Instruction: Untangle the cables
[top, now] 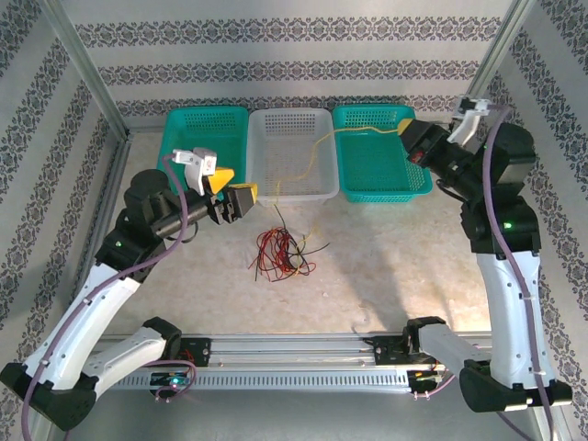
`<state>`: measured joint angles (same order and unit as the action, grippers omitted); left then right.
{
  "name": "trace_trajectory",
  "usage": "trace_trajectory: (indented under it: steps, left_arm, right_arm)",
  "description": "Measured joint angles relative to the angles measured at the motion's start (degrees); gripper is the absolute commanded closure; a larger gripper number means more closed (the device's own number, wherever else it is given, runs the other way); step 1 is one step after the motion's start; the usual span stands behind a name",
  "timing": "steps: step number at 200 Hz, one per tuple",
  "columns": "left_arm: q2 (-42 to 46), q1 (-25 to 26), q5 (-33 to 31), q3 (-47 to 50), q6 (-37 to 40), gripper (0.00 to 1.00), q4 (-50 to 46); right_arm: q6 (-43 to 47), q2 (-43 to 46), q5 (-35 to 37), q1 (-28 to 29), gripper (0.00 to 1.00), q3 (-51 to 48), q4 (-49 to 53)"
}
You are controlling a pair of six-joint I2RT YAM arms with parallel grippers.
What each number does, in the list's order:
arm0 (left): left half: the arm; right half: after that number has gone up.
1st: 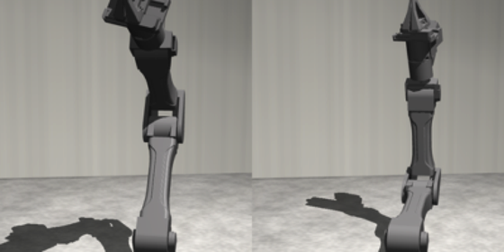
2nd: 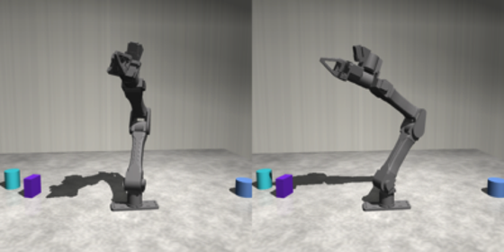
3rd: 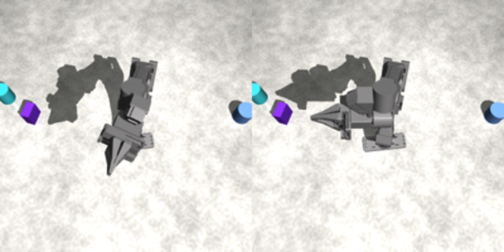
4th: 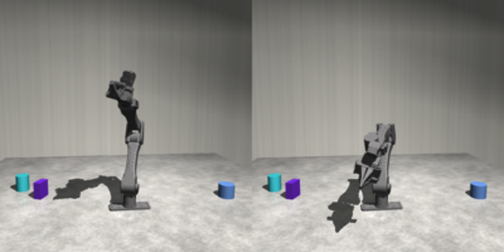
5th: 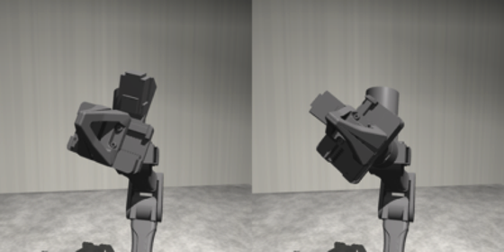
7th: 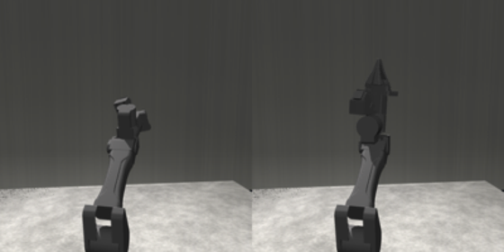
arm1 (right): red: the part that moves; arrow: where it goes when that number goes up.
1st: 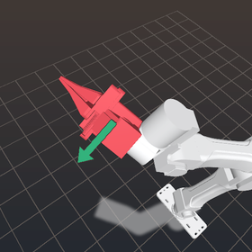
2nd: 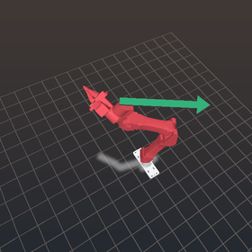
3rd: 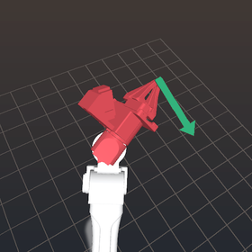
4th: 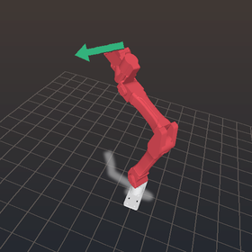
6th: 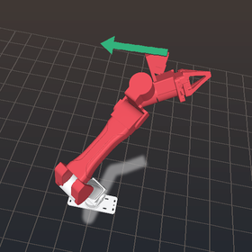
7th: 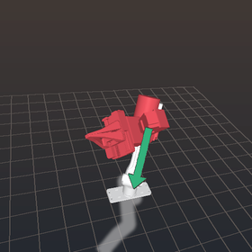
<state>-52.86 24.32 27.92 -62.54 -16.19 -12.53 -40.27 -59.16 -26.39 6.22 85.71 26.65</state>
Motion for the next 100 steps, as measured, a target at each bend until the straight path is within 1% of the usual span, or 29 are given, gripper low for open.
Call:
trace_trajectory:
  steps: [23, 48, 71, 100]
  left_arm:
    - [-4.4, 0.0, 5.5, -3.5, 3.7, 0.31, 1.0]
    - [-12.4, 0.1, 8.8, -8.6, 8.6, 0.33, 0.5]
    - [-18.1, 0.1, 11.3, -10.6, 11.1, 0.35, -1.9]
    - [-19.3, 0.1, 12.2, -9.7, 11.7, 0.39, -3.5]
  right_arm:
    - [1.1, -1.4, 1.0, 5.9, 1.0, 0.0, -0.5]
    - [2.6, -3.8, 1.5, 11.1, 1.0, 0.3, -0.7]
    - [3.2, -5.5, 1.5, 13.8, 1.0, 1.2, -0.8]
    - [4.1, -6.1, 1.5, 16.0, 1.0, 2.3, -0.8]
